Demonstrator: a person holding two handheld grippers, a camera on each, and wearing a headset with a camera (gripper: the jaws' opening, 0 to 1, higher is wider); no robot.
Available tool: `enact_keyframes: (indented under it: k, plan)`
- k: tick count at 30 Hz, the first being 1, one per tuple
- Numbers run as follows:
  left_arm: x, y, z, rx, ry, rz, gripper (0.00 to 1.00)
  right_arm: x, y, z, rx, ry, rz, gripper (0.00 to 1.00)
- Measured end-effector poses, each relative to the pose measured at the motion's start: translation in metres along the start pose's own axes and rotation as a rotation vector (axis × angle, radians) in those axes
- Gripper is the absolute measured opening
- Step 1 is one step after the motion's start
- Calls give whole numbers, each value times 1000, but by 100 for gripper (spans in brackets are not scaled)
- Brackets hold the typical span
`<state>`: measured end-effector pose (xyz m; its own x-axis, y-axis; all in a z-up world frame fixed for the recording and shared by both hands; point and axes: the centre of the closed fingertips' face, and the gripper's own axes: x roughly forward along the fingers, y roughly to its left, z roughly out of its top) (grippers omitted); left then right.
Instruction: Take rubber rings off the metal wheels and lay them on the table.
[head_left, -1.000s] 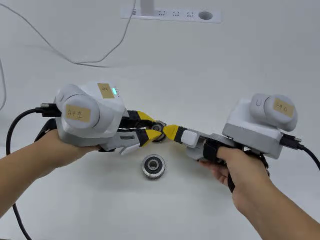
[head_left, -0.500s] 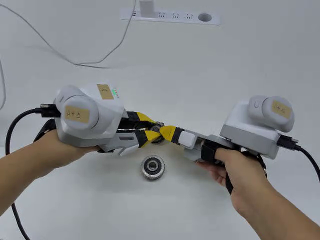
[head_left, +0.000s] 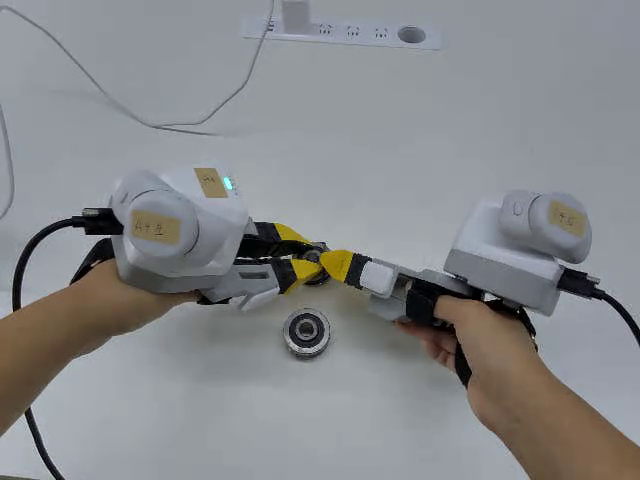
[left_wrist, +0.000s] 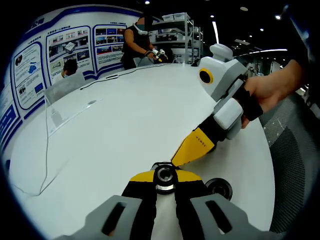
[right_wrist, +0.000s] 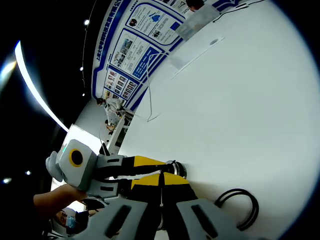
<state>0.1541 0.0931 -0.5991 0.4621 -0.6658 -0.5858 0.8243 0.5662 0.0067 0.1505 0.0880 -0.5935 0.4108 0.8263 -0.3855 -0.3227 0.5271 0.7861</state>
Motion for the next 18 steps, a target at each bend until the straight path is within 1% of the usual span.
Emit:
enact_keyframes:
  k: [8,14,18]
  plan:
    - [0,0,0,2,0,-1,12,-2,5,-1,-24,8,38,0]
    - [0,0,0,3,0,-2,12,-3,8,-2,-30,10,53,0]
    - [0,0,0,3,-1,0,13,-3,12,-3,-42,13,76,0]
